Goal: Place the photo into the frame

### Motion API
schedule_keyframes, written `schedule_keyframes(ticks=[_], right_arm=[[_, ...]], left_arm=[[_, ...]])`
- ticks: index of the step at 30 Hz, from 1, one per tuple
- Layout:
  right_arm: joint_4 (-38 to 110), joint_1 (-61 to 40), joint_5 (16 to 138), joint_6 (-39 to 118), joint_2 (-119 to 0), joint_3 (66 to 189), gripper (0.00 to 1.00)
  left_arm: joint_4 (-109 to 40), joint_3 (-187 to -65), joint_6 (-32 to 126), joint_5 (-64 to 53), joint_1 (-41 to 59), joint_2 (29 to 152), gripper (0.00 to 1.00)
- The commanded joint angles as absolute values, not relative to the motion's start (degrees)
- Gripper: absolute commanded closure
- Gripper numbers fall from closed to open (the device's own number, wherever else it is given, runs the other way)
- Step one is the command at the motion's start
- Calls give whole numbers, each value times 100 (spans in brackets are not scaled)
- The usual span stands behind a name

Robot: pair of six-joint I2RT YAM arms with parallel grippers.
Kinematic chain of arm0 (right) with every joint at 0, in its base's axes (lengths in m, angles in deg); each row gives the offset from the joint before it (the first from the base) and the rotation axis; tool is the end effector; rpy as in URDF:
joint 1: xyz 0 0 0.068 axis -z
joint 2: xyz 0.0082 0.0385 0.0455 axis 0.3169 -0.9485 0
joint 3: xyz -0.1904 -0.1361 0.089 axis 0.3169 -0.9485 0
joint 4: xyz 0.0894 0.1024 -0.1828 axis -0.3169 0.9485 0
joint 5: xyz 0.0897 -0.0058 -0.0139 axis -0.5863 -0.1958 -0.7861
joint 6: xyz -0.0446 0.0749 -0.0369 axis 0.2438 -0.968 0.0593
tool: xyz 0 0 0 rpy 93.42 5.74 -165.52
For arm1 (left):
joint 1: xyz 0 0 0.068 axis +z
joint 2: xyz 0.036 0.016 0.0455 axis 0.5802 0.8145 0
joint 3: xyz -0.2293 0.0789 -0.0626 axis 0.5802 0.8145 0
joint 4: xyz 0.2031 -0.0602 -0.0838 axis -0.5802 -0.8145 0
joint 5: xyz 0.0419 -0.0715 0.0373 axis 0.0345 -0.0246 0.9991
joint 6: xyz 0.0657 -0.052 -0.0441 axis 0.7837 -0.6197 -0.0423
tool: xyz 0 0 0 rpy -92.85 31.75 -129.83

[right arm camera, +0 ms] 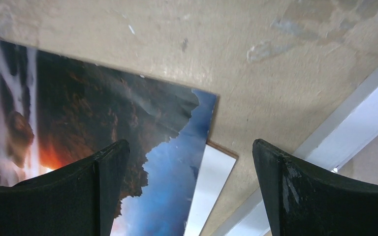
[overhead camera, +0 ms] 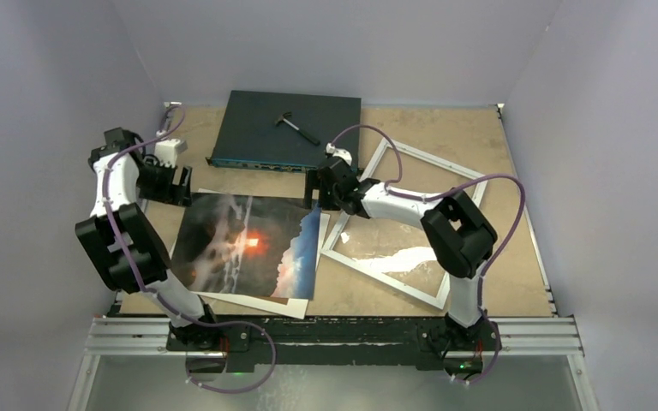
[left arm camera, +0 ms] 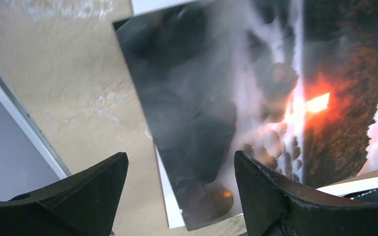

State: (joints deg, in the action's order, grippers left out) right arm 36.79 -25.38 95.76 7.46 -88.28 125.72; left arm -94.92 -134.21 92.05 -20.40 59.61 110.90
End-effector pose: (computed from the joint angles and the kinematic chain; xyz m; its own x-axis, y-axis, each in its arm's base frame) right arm 0.3229 0.2871 0.1697 -0.6979 0.1806 -0.6930 -0.1678 0.8995 0.4034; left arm 0.2908 0.0934 0.2087 -0.8822 0.1667 -0.4403 0.2605 0.9519 -0.1614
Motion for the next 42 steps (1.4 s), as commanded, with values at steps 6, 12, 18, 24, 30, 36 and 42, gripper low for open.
schedule_keyframes(ticks=[6,12,18,24,30,36,42], right_arm=[[3959,-2618,9564,481,-8512,12157,3],[4141,-2619,9544,591,-8557,12035,2],[4321,-2636,9714,511,-8943,12546,2],[4608,-2640,9624,423,-9095,12730,2],[4836,-2670,9389,177,-9146,12728,4],[5119,-2679,9182,163,-9299,13057,4],[5121,-2679,8980,98,-9449,13184,4]], left_arm=[[-9391,-13071,9690,-2202,6482,10982,22],[-9057,-12664,9823,-1900,6505,10965,21],[-7847,-12054,9545,-1289,6535,10864,24],[-7473,-11851,9483,-841,6531,11197,28],[-7230,-11574,9492,-947,6535,11239,29],[-6650,-11220,9408,-744,6534,11266,32],[-6445,-10993,9400,-745,6535,11374,32]])
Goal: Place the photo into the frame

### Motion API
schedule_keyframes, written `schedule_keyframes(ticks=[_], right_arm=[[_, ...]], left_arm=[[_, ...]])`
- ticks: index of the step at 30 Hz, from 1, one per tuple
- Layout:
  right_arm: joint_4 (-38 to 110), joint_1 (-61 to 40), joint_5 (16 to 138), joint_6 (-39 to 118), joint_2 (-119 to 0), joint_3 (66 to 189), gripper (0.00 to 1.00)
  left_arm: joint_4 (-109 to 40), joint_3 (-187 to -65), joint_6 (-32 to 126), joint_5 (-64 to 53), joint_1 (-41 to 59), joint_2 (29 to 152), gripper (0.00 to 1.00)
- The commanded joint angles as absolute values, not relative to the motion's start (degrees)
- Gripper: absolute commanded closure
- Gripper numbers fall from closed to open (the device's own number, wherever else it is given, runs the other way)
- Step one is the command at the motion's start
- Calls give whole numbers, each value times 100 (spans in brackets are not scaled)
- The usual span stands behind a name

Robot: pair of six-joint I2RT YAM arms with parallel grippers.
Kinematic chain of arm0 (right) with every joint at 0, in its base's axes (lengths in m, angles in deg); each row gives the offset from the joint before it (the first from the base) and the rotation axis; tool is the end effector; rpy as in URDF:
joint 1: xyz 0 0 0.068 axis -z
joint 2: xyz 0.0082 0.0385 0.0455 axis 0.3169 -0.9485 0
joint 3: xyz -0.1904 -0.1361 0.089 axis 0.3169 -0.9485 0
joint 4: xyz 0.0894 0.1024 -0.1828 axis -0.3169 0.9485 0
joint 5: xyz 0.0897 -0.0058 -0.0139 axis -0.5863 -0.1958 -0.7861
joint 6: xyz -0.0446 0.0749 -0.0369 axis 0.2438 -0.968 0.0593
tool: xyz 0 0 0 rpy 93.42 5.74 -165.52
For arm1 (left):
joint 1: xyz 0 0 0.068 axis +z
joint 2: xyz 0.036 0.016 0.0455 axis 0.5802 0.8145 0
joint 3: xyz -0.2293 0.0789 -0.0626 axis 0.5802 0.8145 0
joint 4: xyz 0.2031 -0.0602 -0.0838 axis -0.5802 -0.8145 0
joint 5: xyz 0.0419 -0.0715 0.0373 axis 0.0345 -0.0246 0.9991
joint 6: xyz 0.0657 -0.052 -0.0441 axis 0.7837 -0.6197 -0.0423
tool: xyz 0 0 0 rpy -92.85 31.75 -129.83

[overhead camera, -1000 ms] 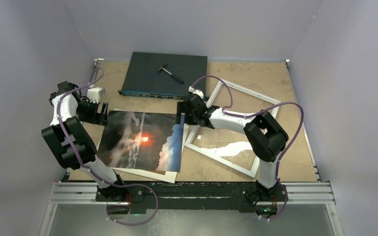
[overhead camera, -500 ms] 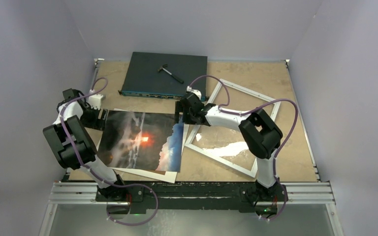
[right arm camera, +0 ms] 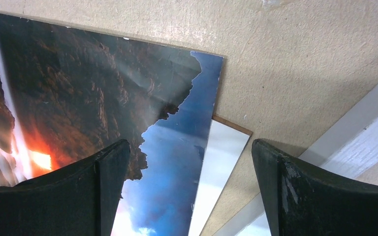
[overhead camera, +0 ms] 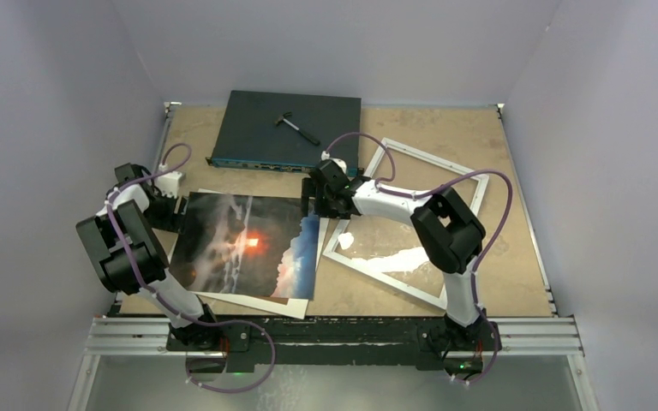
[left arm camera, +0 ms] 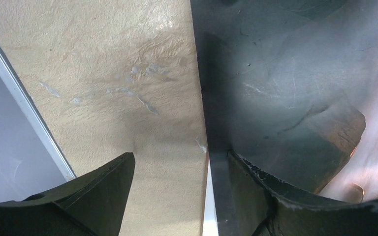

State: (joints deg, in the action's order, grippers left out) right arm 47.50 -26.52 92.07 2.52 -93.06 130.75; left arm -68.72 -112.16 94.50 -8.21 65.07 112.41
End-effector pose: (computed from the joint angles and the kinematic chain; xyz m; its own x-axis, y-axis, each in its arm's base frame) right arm 0.3132 0.2973 0.1412 -0.8210 0.1473 -0.5516 -0.0987 0.9149 0.3913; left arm 0.2699 0.1345 0.1179 -0.9193 0.1475 -0.3649 0.1417 0.9890 0.0428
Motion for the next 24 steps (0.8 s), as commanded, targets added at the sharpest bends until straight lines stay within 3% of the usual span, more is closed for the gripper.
schedule_keyframes(ticks=[1,24], right_arm=[[5118,-2674,8957,82,-9469,13182,4],[2812,-2662,8081,-658,-8352,11853,4]], left_arm=[[-6424,-10975,9396,-760,6535,11391,32],[-6313,-10753,9451,-915,6454,11539,36]])
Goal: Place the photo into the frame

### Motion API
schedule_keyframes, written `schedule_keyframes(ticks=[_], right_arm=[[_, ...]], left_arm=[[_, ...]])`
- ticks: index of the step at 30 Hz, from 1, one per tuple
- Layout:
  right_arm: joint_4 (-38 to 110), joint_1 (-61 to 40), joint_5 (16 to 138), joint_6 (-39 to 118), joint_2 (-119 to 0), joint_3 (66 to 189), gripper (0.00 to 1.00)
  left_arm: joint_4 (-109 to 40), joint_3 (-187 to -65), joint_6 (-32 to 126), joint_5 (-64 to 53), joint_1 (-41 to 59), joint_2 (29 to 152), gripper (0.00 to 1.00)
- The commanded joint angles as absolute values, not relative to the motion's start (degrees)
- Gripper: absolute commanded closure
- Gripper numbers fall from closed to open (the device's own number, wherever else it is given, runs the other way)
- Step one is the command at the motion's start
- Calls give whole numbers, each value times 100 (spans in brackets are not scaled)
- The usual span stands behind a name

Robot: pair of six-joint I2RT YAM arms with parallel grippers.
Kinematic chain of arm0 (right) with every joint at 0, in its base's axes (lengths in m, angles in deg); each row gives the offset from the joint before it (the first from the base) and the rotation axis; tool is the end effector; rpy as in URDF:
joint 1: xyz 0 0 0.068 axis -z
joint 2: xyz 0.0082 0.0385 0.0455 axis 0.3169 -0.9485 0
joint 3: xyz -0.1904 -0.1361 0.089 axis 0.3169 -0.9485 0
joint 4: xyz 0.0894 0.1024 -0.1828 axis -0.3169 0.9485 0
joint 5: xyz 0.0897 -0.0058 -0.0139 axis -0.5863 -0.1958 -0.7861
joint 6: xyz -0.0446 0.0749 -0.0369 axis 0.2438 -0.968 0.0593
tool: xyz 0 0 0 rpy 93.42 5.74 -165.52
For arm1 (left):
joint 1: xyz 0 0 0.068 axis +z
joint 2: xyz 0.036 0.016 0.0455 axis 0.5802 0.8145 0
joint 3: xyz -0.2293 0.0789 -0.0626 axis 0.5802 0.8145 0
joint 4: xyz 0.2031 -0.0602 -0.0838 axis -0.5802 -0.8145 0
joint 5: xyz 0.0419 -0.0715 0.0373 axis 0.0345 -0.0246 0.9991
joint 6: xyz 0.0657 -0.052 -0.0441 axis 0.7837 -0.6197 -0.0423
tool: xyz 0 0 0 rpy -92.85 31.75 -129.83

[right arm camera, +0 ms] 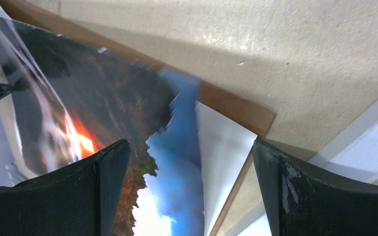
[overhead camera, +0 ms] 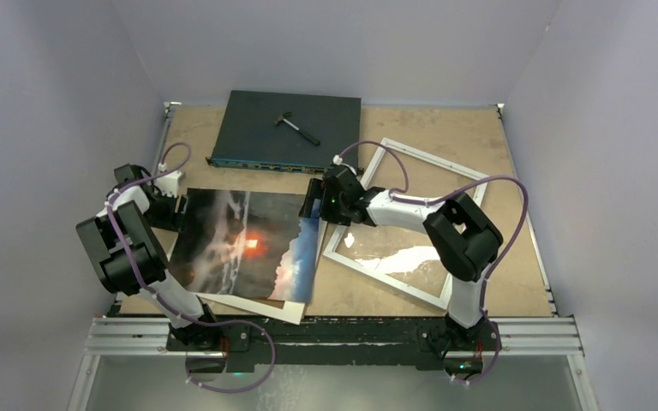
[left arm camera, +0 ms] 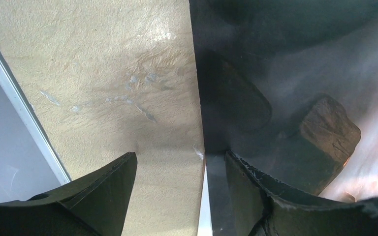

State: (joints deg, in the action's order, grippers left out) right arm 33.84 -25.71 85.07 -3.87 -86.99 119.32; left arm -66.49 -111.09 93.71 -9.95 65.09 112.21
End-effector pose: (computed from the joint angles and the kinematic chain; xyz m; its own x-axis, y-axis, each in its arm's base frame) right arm 0.2994 0.2899 0.1479 -0.8241 0.2684 -0.4988 -0.0925 0.8051 0.5859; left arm 0.2722 0.1330 0.1168 -0.9065 0.1376 -0.3991 0.1374 0.9901 0.0293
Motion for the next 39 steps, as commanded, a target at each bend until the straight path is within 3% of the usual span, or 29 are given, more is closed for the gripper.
schedule_keyframes(ticks=[1,15,29,39], right_arm=[[2798,-2669,8112,-653,-8308,11853,4],[3296,-2661,8430,-547,-7986,11953,5],[1271,-2362,7106,-988,-7026,10827,5],[-624,-2206,6029,-1968,-7597,9896,7]], left_arm=[[-6312,-10744,9448,-903,6448,11536,35],[-6312,-10737,9390,-856,6333,11485,36],[-6365,-10813,9324,-808,6199,11429,36],[-6409,-10847,9282,-778,6105,11358,36]])
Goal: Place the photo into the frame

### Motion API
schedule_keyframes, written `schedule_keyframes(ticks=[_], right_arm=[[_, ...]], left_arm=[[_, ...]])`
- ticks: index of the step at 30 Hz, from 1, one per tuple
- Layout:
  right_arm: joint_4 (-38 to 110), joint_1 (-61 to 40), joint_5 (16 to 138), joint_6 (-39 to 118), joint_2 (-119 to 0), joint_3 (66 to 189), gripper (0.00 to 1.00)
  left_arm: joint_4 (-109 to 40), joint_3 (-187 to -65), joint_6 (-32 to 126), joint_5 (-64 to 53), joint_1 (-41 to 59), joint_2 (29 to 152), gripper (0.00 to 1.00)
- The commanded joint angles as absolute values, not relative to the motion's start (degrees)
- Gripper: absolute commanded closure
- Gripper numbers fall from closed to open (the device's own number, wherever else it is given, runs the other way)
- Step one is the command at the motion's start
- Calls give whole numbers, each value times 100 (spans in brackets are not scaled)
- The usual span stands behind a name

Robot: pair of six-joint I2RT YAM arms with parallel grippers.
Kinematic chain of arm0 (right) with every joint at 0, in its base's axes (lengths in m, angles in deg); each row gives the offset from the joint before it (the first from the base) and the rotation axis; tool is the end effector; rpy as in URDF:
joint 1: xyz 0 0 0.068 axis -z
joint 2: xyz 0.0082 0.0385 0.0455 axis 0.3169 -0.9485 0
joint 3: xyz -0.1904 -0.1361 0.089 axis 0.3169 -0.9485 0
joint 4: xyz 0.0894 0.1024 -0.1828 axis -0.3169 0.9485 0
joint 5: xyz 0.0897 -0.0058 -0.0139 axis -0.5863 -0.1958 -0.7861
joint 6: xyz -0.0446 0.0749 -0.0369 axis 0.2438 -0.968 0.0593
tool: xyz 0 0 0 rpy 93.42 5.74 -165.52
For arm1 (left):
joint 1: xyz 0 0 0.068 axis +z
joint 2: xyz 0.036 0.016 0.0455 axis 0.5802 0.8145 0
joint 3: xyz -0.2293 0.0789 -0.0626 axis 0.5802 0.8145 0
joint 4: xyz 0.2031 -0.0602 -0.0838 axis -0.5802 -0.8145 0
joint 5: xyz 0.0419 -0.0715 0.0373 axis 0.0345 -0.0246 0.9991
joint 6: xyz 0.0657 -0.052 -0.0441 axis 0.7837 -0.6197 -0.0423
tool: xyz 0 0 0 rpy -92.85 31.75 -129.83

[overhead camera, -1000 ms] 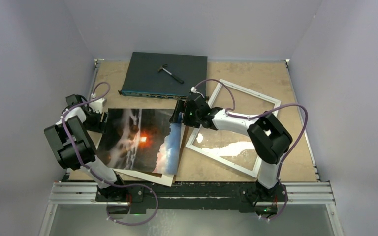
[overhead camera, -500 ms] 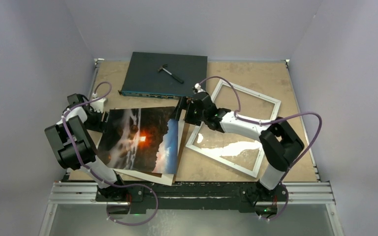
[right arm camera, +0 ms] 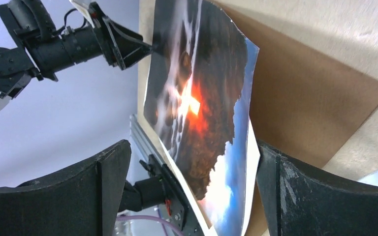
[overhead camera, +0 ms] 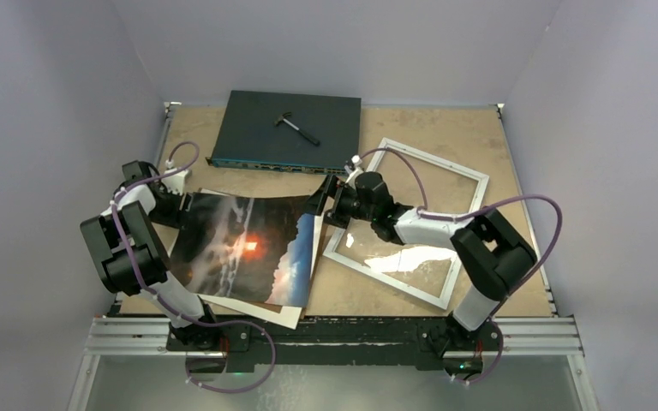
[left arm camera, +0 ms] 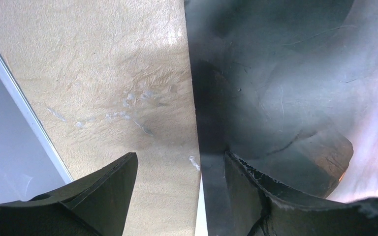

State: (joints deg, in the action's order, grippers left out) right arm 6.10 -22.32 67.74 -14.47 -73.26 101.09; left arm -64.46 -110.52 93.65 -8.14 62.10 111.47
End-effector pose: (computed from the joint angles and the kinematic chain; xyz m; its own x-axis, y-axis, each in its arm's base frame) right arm 0.2711 0.2666 0.2023 -0.8329 0.3840 -0.3986 -0.2220 0.4279 0.8761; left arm 0.2803 0.1224 0.1194 -0.8919 0.1912 -0.4098 0.1757 0.9815 0.0755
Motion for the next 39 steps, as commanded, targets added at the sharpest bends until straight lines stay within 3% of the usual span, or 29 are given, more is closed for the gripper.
schedule_keyframes(ticks=[1,8,16,21,28,32,39], right_arm=[[-738,-2197,5940,-2029,-7671,9878,8],[-944,-2095,5850,-2105,-7595,9723,17],[-1173,-1857,5745,-2185,-7381,9393,64],[-1251,-1857,5666,-2182,-7442,9419,81],[-914,-1853,5747,-2004,-7565,9648,90],[-310,-1855,6026,-1557,-7555,9918,100],[1212,-1827,6566,-553,-7003,10959,100]], left_arm=[[-6415,-10848,9277,-775,6104,11359,36],[-6439,-10868,9264,-760,6066,11363,37],[-6469,-10933,9220,-748,6034,11395,38],[-6505,-10927,9199,-764,6000,11348,38],[-6538,-10931,9152,-789,5951,11292,38],[-6586,-10970,9133,-823,5935,11309,38],[-7392,-11808,9093,-1245,5939,11426,28]])
